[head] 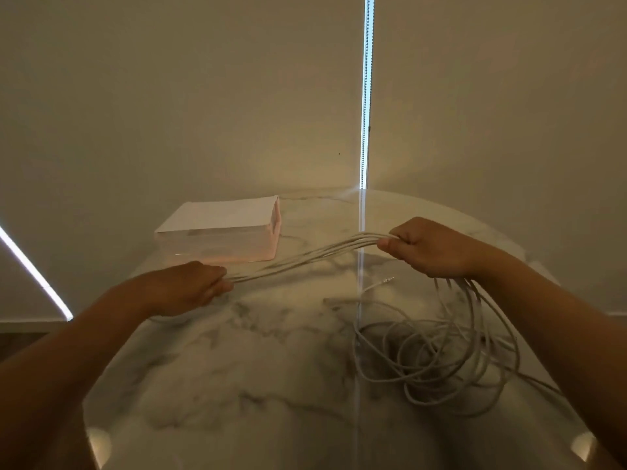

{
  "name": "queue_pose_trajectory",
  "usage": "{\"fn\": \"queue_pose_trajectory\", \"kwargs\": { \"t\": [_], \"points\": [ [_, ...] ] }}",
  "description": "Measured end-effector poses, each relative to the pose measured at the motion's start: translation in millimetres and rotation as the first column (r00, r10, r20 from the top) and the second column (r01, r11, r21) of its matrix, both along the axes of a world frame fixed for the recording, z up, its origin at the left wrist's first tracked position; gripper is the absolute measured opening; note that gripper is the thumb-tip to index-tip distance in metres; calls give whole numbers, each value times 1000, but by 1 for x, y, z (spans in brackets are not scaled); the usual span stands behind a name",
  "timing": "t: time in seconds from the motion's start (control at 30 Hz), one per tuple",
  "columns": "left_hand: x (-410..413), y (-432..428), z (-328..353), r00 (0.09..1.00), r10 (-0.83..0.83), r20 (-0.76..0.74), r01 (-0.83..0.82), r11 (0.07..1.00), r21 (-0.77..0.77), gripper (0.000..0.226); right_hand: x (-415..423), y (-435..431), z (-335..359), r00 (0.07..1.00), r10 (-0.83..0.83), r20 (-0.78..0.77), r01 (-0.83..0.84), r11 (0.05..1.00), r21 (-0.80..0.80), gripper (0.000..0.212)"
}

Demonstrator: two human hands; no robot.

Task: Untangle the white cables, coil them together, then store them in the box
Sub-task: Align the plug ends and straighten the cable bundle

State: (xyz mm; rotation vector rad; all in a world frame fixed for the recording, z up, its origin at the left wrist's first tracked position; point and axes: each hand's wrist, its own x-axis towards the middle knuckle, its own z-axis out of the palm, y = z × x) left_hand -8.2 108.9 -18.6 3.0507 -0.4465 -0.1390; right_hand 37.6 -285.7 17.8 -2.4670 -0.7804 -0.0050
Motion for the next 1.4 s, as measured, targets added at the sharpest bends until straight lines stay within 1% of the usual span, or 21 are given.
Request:
{"fn": "queue_pose_trajectory", "kwargs": {
  "t": [0.03,0.07,0.1,0.13,0.2,0.23,0.3,0.37,0.4,0.47,0.53,0.57,0.67,0.73,0.8,0.93,1.07,1.17,1.27,1.33,1.4],
  "points": [
    [1,-3,6,997,16,-78,-11,997,73,82,-1,2,-1,1000,5,20,-5,1000,-17,47],
    [0,-10,16,993,28,-113,-15,993,114,93,-2,5,-2,1000,9,30,-9,1000,-27,47],
    [0,-21,26,997,-3,-75,9,997,82,101,-3,7,-3,999,15,38,-14,999,-33,48],
    [1,-38,35,998,-60,8,60,998,-16,101,-4,10,-3,999,19,45,-18,999,-39,48],
    [4,-89,46,977,-138,165,183,938,-296,78,-6,16,1,998,31,54,-29,999,-39,47],
    [6,-118,49,968,-158,194,224,892,-392,65,-7,19,3,998,42,53,-41,999,-31,47],
    [13,-162,48,957,-229,180,287,853,-436,46,-9,23,8,997,67,41,-66,998,-13,46],
    [21,-180,43,952,-268,152,307,822,-479,32,-10,21,11,997,74,25,-74,997,6,49],
    [23,-182,43,954,-270,134,299,797,-524,27,-11,19,13,997,74,15,-74,997,23,52],
    [25,-183,45,954,-262,142,296,771,-564,29,-14,14,18,997,69,-21,-67,996,63,57],
    [25,-185,50,947,-244,207,317,795,-517,32,-16,11,24,992,73,-107,-60,991,120,55],
    [26,-183,53,939,-245,241,335,811,-480,32,-17,11,28,979,83,-185,-53,985,161,51],
    [27,-171,68,913,-255,318,365,858,-360,30,-17,11,35,895,150,-420,-27,959,283,45],
    [30,-160,76,896,-250,368,364,887,-284,27,-15,12,38,850,175,-496,-3,945,328,43],
    [31,-150,83,873,-260,412,372,902,-219,26,-14,16,42,828,196,-526,1,937,349,42],
    [32,-136,97,823,-278,496,397,905,-151,27,-13,23,50,786,237,-570,-8,927,375,42],
    [32,-125,104,783,-288,551,407,908,-104,39,-15,33,48,737,280,-615,4,909,418,43],
    [35,-117,101,777,-271,569,408,904,-126,43,-15,37,44,728,274,-628,-1,917,399,45],
    [38,-104,100,786,-194,587,383,898,-215,33,-15,34,33,728,208,-654,22,946,325,47],
    [39,-97,98,794,-164,586,363,900,-240,28,-15,27,26,716,166,-678,37,961,274,47],
    [39,-89,97,799,-124,589,338,902,-268,25,-12,19,24,759,113,-642,39,975,218,47]
  ]
}}
